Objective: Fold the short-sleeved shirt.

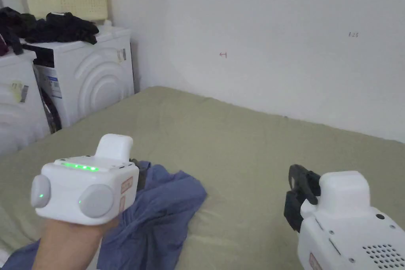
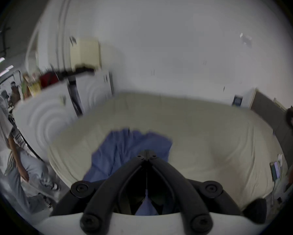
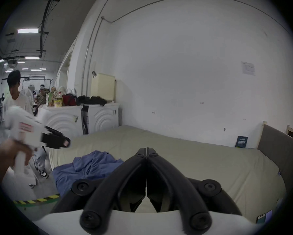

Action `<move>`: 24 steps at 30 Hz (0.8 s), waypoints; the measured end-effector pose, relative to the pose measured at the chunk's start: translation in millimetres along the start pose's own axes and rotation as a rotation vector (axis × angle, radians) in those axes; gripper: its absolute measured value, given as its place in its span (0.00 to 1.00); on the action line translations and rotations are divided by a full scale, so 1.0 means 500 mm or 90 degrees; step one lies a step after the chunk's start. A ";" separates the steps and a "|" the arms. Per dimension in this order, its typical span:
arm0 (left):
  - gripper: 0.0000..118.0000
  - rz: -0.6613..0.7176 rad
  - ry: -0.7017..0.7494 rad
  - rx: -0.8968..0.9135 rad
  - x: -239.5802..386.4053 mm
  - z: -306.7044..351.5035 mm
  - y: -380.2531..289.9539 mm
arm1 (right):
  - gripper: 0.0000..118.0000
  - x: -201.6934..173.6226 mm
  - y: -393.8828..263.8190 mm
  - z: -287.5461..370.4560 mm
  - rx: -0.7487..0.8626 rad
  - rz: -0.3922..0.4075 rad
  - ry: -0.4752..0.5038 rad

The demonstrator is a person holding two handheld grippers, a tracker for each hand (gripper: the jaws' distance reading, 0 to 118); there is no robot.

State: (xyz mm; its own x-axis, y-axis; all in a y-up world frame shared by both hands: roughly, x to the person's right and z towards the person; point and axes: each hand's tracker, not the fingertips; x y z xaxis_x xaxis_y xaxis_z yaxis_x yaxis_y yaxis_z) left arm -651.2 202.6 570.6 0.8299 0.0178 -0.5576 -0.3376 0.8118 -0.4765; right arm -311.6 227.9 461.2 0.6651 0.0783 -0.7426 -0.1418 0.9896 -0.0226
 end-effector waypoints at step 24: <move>0.02 0.015 0.030 -0.269 -0.082 -0.561 -0.123 | 0.00 0.054 -0.165 -0.211 -0.150 -0.006 -0.015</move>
State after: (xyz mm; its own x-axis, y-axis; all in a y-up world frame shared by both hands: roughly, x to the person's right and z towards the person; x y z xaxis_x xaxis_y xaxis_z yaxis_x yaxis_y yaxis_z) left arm -789.1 -11.7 432.2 0.8019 -0.0002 -0.5974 -0.5171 0.5005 -0.6943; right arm -359.5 135.7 372.3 0.6842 0.0742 -0.7255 -0.3007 0.9350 -0.1880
